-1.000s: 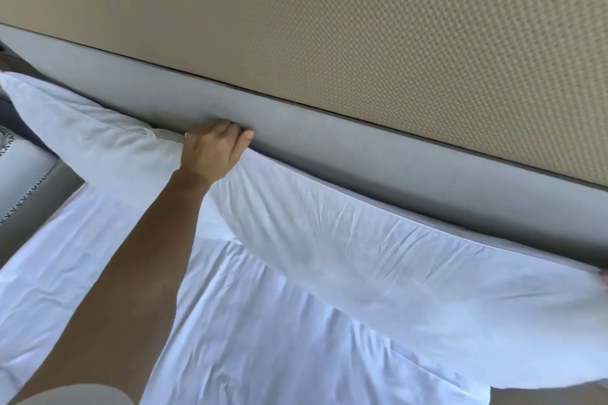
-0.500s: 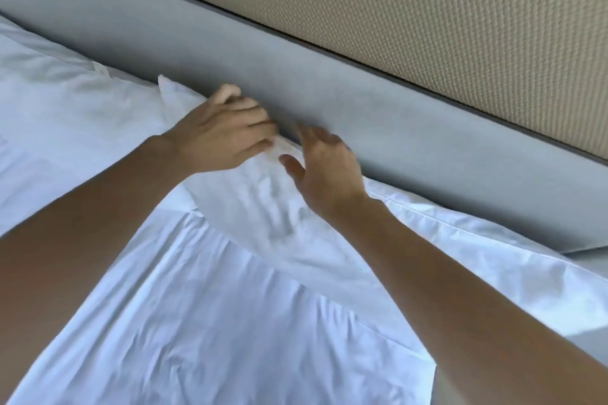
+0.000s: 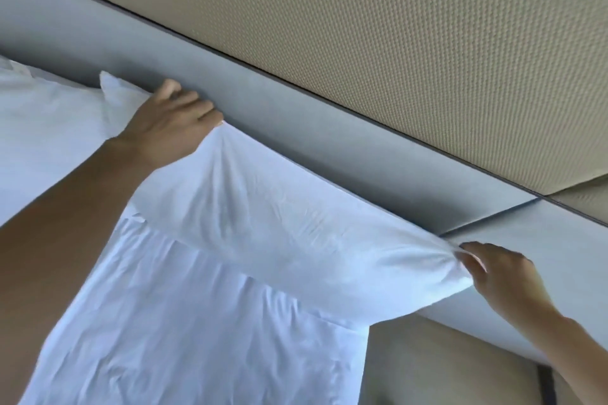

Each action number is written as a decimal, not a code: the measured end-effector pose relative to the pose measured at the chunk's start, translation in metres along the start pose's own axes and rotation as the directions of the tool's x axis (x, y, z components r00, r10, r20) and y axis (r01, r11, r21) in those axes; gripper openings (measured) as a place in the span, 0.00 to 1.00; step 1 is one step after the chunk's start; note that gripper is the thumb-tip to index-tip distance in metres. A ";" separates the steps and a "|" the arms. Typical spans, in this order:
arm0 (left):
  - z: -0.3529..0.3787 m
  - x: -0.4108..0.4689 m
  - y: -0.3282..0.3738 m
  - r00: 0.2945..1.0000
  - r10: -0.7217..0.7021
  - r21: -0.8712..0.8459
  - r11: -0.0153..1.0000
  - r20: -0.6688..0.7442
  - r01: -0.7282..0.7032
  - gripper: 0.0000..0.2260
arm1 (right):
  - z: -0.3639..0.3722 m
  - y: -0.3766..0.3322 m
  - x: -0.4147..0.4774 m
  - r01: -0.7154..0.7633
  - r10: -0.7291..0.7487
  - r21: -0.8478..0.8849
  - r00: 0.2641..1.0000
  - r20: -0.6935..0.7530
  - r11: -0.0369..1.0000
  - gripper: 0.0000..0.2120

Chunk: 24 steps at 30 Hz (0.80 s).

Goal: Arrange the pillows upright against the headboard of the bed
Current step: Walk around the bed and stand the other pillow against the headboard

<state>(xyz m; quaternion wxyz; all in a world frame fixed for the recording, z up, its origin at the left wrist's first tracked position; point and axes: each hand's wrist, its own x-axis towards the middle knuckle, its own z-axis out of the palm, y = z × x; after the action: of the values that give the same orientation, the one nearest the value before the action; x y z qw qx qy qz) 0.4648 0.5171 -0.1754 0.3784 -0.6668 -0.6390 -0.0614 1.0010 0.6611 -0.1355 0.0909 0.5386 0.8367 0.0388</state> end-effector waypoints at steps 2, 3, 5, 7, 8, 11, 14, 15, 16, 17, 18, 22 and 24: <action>-0.002 0.003 0.004 0.998 -0.051 0.050 0.998 0.033 0.049 0.08 | -0.006 0.009 -0.002 0.003 -0.002 -0.054 1.000 0.026 0.999 0.09; -0.003 0.003 0.007 0.996 -0.073 0.067 0.995 0.059 0.069 0.07 | -0.012 0.005 -0.003 -0.007 0.010 -0.059 0.998 0.056 0.998 0.10; -0.007 -0.001 0.015 0.986 -0.121 0.086 0.990 0.111 0.112 0.10 | -0.022 -0.018 0.007 0.015 -0.015 0.006 1.000 0.018 1.000 0.12; -0.011 -0.002 0.023 0.972 -0.203 0.092 0.977 0.115 0.194 0.15 | -0.037 -0.073 0.027 0.158 -0.155 0.094 0.987 -0.035 0.983 0.13; -0.013 -0.002 0.027 0.963 -0.252 0.087 0.966 0.099 0.244 0.17 | -0.046 -0.113 0.039 0.261 -0.256 0.146 0.965 -0.054 0.954 0.13; -0.014 -0.009 0.032 0.861 -0.509 0.058 0.859 -0.003 0.508 0.15 | -0.075 -0.257 0.075 0.502 -0.494 0.422 0.858 -0.136 0.755 0.15; -0.016 -0.037 0.044 0.413 -0.906 -0.183 0.424 -0.093 0.887 0.15 | -0.093 -0.392 0.102 0.641 -0.640 0.502 0.740 -0.205 0.580 0.16; -0.012 -0.056 0.051 0.185 -0.978 -0.285 0.204 -0.091 0.937 0.14 | -0.092 -0.430 0.109 0.691 -0.686 0.467 0.695 -0.216 0.552 0.18; -0.003 -0.079 0.060 -0.023 -0.996 -0.370 0.008 -0.081 0.929 0.12 | -0.089 -0.461 0.114 0.728 -0.718 0.423 0.660 -0.221 0.539 0.21; 0.006 -0.104 0.070 -0.191 -0.980 -0.432 -0.152 -0.050 0.889 0.11 | -0.085 -0.487 0.118 0.759 -0.742 0.385 0.630 -0.230 0.525 0.22; 0.017 -0.130 0.080 -0.334 -0.943 -0.472 -0.299 0.012 0.829 0.09 | -0.079 -0.507 0.122 0.779 -0.754 0.356 0.610 -0.243 0.516 0.20; 0.077 -0.213 0.119 -0.695 -0.566 -0.373 -0.821 0.443 0.432 0.10 | -0.060 -0.534 0.140 0.803 -0.698 0.316 0.596 -0.398 0.505 0.18; 0.117 -0.240 0.134 -0.667 -0.401 -0.334 -0.913 0.628 0.235 0.08 | -0.054 -0.528 0.155 0.817 -0.654 0.338 0.576 -0.491 0.466 0.15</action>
<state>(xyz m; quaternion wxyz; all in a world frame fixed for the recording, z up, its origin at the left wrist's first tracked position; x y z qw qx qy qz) 0.4959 0.4064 -0.4508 -0.1626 0.3294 -0.6508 -0.6644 0.4556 0.5839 -0.1857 -0.1791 0.1088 0.9648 -0.1590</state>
